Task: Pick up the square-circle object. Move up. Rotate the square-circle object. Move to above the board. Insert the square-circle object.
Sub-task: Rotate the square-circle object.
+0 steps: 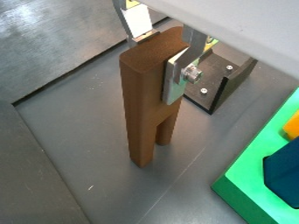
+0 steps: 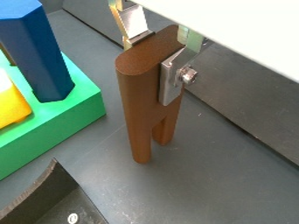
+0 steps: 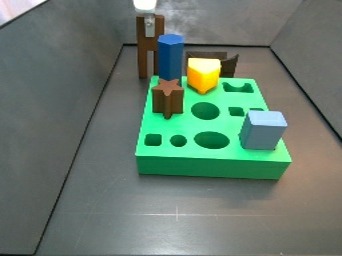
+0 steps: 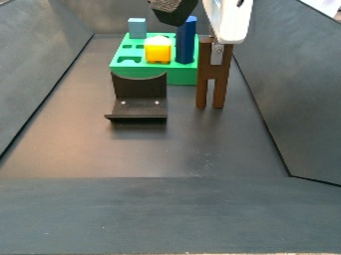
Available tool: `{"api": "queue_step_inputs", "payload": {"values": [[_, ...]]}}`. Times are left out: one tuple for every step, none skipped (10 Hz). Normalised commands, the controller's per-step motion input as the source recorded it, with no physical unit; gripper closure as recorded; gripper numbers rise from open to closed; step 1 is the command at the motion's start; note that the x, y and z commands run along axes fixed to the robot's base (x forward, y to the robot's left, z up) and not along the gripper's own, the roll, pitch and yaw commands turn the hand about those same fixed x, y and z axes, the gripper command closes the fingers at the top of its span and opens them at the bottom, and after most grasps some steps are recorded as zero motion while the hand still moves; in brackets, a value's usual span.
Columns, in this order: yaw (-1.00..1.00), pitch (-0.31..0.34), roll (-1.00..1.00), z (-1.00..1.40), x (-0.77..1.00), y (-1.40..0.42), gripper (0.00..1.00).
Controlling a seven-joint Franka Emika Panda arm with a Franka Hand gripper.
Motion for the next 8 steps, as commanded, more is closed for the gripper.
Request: {"api": "queue_step_inputs", "payload": {"values": [[-0.03, -0.051, -0.17, -0.19, 0.0, 0.02, 1.0], [-0.03, -0.051, -0.17, -0.19, 0.0, 0.02, 1.0], [-0.03, -0.051, -0.17, -0.19, 0.0, 0.01, 1.0], [-0.03, -0.051, -0.17, -0.19, 0.0, 0.01, 1.0], [-0.03, -0.051, 0.03, 0.0, 0.0, 0.0, 0.0], [-0.02, -0.045, 0.03, 1.0, 0.0, 0.0, 0.0], [-0.02, -0.034, 0.02, 1.0, -0.01, 0.0, 0.0], [-0.02, 0.014, 0.02, 0.96, -0.03, 0.0, 0.0]]}}
